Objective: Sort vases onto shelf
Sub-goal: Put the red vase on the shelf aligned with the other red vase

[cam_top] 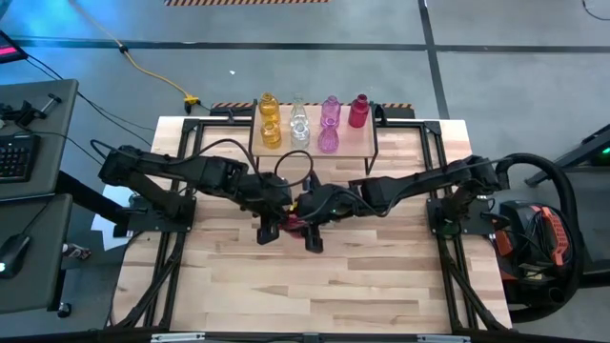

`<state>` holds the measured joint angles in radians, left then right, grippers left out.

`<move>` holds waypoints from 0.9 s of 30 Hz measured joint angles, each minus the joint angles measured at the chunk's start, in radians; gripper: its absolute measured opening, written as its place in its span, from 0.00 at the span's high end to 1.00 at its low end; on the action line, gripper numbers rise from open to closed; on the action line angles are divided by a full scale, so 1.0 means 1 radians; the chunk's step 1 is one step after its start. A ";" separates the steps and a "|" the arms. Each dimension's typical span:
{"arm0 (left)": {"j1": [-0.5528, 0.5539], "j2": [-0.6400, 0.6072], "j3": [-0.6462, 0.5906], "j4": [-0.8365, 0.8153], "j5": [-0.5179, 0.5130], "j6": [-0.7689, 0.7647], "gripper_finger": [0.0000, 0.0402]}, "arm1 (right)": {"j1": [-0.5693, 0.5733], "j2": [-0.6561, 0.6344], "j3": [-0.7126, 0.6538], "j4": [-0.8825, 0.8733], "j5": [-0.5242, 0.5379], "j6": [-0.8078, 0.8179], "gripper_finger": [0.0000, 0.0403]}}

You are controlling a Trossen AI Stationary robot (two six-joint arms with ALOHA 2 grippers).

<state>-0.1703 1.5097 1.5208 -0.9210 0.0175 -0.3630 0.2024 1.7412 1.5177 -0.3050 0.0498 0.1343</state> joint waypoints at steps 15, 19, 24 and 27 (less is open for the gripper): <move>0.000 0.000 -0.002 -0.011 -0.003 -0.002 0.93 | -0.013 0.011 -0.001 0.009 -0.026 0.070 0.71; 0.000 0.000 -0.002 -0.009 -0.001 0.001 0.90 | -0.013 0.011 -0.001 0.014 -0.034 0.073 0.72; 0.000 0.000 -0.002 -0.008 0.001 0.005 0.89 | -0.012 0.011 -0.001 0.015 -0.037 0.070 0.72; 0.000 0.000 -0.002 -0.008 0.001 0.005 0.89 | -0.012 0.011 -0.001 0.015 -0.037 0.068 0.72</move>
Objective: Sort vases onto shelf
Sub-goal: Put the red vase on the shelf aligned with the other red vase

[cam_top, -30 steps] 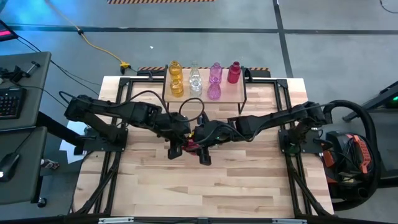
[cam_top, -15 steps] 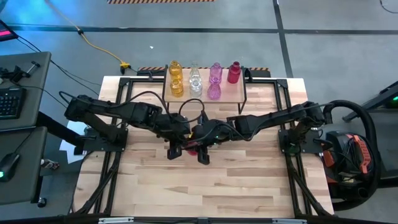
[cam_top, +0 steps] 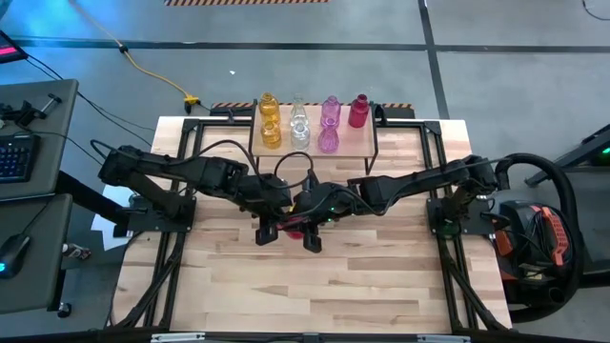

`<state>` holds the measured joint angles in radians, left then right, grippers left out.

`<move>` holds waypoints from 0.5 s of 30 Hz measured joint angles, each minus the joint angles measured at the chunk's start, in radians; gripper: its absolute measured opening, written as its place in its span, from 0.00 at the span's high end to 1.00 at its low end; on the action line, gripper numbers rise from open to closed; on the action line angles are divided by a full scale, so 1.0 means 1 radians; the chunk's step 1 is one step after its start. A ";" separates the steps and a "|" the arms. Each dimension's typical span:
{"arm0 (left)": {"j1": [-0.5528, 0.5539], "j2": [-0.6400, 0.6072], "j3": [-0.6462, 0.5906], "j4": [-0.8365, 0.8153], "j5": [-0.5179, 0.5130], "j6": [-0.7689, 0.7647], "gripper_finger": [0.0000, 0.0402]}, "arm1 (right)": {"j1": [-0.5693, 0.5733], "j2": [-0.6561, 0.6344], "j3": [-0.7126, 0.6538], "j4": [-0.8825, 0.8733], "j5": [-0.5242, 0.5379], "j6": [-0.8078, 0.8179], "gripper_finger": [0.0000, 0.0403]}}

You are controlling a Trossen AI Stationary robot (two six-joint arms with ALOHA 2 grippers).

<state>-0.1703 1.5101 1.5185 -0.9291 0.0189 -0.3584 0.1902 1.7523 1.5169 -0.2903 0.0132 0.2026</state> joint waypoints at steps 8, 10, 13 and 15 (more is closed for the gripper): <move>0.000 0.000 0.000 0.000 -0.001 -0.002 0.87 | 0.000 0.000 0.000 0.001 0.000 0.001 0.72; 0.000 0.000 0.000 0.000 -0.001 -0.002 0.86 | 0.000 0.000 0.000 0.001 0.000 0.001 0.72; 0.000 0.000 0.000 0.000 0.000 -0.002 0.85 | 0.000 0.000 0.000 0.001 0.000 0.000 0.73; 0.000 0.000 0.000 0.000 0.000 -0.002 0.84 | 0.000 0.000 0.000 0.001 0.000 0.000 0.73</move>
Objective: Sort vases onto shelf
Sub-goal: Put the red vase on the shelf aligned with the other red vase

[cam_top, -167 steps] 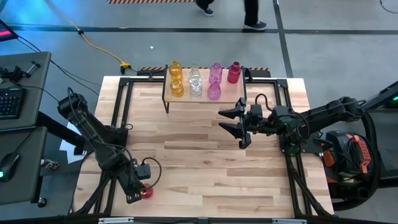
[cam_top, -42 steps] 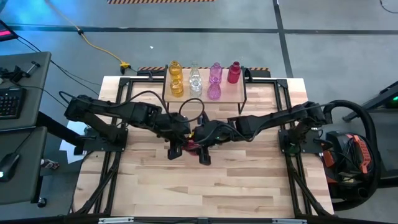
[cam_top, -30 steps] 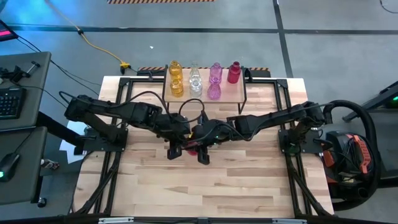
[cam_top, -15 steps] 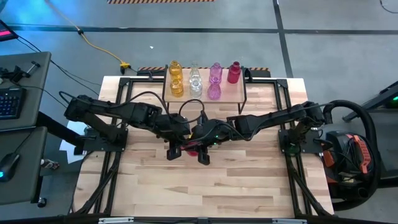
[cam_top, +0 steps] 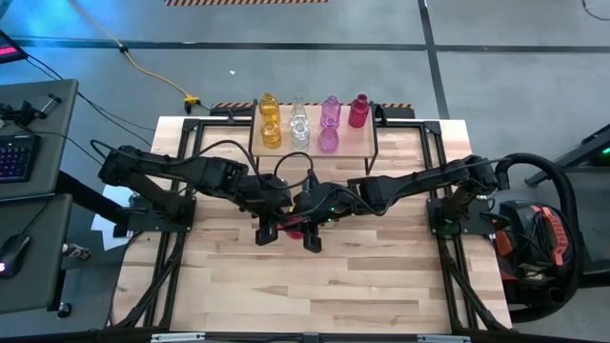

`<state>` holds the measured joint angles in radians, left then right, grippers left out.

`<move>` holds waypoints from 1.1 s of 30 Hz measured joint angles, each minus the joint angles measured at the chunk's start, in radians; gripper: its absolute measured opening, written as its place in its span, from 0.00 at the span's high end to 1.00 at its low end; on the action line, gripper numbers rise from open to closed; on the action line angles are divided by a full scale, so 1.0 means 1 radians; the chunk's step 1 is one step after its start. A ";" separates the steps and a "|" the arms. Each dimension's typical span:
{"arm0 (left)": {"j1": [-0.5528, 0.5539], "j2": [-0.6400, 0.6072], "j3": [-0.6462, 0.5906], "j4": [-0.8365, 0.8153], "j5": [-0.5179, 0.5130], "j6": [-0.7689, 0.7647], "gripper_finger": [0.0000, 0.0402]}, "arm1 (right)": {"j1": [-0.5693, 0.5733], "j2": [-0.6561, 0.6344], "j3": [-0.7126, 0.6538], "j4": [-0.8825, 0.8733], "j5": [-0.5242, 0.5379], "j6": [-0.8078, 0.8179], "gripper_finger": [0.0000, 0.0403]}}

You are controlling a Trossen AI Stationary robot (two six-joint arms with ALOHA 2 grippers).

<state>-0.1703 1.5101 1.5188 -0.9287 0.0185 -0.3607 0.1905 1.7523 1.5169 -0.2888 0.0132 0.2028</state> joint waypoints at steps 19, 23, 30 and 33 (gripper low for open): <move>0.000 -0.002 0.001 -0.001 0.035 -0.034 0.77 | 0.003 0.001 0.001 -0.005 -0.004 0.009 0.76; 0.000 -0.004 0.002 0.003 0.038 -0.039 0.78 | 0.003 -0.003 0.002 -0.007 -0.003 0.018 0.76; 0.000 -0.018 0.003 0.011 0.051 -0.039 0.77 | 0.003 -0.014 0.003 -0.012 -0.009 0.025 0.76; 0.000 -0.025 0.011 0.004 0.048 -0.038 0.77 | 0.005 -0.016 0.005 -0.011 -0.014 0.029 0.76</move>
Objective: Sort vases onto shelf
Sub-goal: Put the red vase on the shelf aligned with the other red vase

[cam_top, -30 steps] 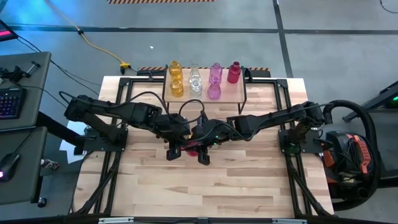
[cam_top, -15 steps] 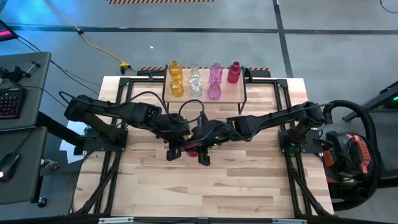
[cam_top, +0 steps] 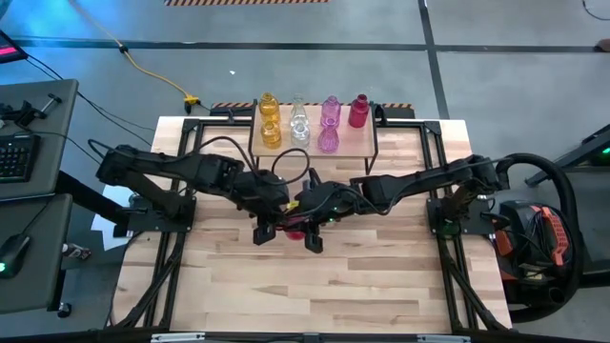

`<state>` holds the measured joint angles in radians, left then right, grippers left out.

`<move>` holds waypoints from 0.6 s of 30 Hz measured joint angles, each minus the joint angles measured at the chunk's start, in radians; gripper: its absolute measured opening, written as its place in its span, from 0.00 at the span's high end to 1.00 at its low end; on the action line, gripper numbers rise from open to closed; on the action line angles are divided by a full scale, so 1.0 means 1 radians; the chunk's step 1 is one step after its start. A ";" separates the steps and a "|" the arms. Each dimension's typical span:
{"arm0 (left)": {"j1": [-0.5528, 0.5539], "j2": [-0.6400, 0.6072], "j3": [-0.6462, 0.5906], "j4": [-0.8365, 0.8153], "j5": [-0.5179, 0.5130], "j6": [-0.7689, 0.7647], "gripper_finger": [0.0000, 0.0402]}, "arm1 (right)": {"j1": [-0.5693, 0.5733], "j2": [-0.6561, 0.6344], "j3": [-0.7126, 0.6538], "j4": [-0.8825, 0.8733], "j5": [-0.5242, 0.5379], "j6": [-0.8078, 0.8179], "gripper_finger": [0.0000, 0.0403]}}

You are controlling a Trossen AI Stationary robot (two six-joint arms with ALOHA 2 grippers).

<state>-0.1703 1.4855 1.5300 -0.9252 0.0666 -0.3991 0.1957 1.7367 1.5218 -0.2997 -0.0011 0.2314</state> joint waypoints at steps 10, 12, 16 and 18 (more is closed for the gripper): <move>0.000 0.007 0.020 -0.011 0.008 0.013 0.78 | 0.001 -0.002 -0.002 0.023 0.000 -0.001 0.76; 0.000 0.021 0.021 -0.011 0.011 0.014 0.79 | 0.001 0.000 -0.003 0.016 -0.001 -0.001 0.76; 0.004 0.040 0.021 -0.009 0.015 -0.023 0.80 | 0.002 0.001 -0.005 -0.001 -0.001 0.005 0.76; 0.006 0.046 0.022 -0.010 0.015 -0.029 0.80 | 0.002 0.001 -0.005 -0.007 0.000 0.009 0.77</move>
<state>-0.1645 1.5314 1.5520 -0.9350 0.0816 -0.4286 0.1974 1.7382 1.5169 -0.3068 -0.0013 0.2408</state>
